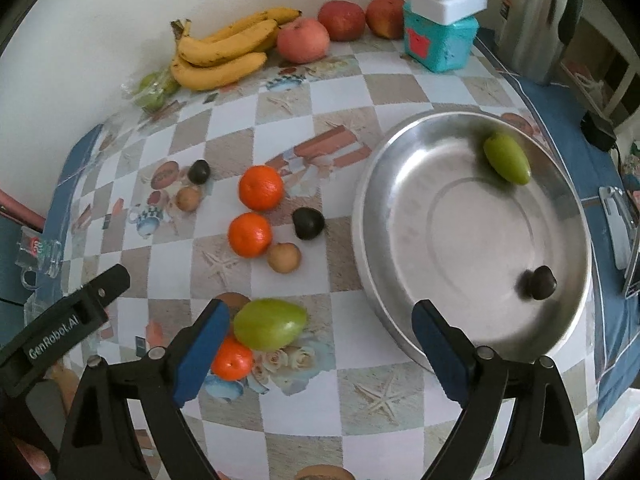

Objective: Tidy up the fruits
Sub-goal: 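Move the left gripper to the tangerine beside the yellow-green mango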

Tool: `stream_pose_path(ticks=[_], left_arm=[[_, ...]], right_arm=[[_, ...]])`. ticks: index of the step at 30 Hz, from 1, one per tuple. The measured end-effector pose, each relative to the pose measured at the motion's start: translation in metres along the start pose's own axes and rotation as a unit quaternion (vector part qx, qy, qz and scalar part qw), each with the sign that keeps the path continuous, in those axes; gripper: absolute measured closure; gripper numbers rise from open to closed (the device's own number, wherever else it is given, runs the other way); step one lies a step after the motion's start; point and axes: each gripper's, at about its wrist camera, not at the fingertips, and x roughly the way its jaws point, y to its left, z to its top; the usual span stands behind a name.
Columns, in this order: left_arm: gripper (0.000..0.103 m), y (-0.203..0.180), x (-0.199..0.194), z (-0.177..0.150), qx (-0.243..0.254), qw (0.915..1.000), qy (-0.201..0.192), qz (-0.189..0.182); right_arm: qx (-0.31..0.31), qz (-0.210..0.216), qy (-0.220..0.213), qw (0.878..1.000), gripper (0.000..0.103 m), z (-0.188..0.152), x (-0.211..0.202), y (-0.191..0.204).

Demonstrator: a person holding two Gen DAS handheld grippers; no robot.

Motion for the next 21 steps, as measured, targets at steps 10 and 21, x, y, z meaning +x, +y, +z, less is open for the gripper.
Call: stream_pose_path(ticks=[10, 21], left_arm=[[0.0, -0.019, 0.028, -0.017, 0.015, 0.9966, 0.069, -0.042], [0.001, -0.032, 0.021, -0.035, 0.024, 0.9929, 0.084, -0.081]], right_arm=[[0.04, -0.026, 0.026, 0.999, 0.01, -0.005, 0.004, -0.028], [0.069, -0.018, 0.019, 0.997, 0.01, -0.014, -0.003, -0.04]])
